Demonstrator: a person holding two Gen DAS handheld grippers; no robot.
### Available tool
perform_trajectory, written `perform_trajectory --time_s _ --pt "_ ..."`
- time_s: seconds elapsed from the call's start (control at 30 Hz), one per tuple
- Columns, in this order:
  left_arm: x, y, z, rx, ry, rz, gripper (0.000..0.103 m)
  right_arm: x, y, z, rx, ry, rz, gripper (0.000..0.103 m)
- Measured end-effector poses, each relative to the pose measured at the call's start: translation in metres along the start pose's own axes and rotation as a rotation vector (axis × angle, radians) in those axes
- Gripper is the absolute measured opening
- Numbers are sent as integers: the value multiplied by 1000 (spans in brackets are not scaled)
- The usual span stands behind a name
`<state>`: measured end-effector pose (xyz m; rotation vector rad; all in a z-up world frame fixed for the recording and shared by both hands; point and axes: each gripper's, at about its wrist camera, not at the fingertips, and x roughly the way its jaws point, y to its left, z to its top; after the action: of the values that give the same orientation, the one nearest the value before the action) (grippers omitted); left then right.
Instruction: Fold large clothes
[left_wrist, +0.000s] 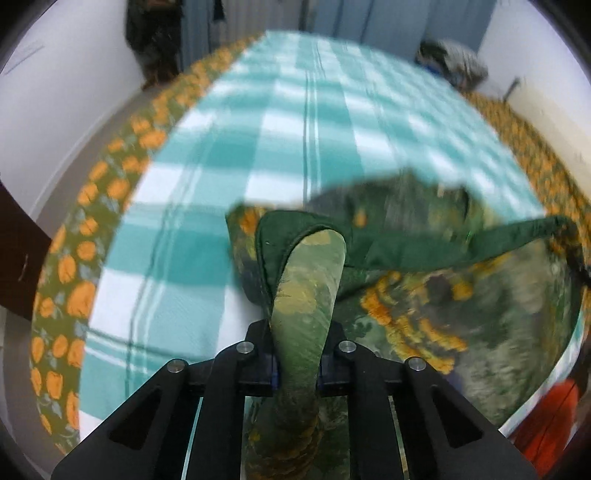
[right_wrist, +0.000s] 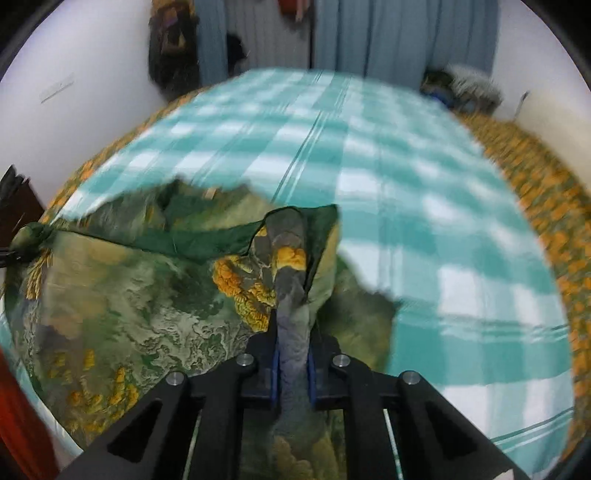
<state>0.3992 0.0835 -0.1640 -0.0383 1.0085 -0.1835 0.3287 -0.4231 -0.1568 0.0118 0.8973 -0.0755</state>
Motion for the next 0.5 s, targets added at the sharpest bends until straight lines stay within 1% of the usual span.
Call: perform_trajectory --time_s 0.07,0.1,0.17,0.23,0.3,0.33,0.37,0.43,0.5 --pt "-17 -8 23 -27 -98 -15 9 -15 -6 17 11 -83 -37 11" --pt "-22 -13 30 -25 -130 -5 9 -18 -7 23 15 -105 -43 11" --pt "-27 -31 52 5 -215 39 9 -22 -12 41 33 -157 -77 10" --pt "-16 -45 65 26 -242 77 9 -14 -18 52 50 -171 -101 10" --pt "10 -55 73 42 -240 128 9 7 -25 58 50 -164 -137 10" --pt "32 -57 74 48 -218 162 9 17 -29 56 50 -148 -148 10" --pt "53 -56 72 51 -188 190 9 32 -32 52 55 -122 -158 10" --pt "84 -51 66 42 -132 215 10 71 -36 37 65 -42 -172 10" --pt "114 -44 50 38 -89 233 11 99 -34 20 54 12 -180 10"
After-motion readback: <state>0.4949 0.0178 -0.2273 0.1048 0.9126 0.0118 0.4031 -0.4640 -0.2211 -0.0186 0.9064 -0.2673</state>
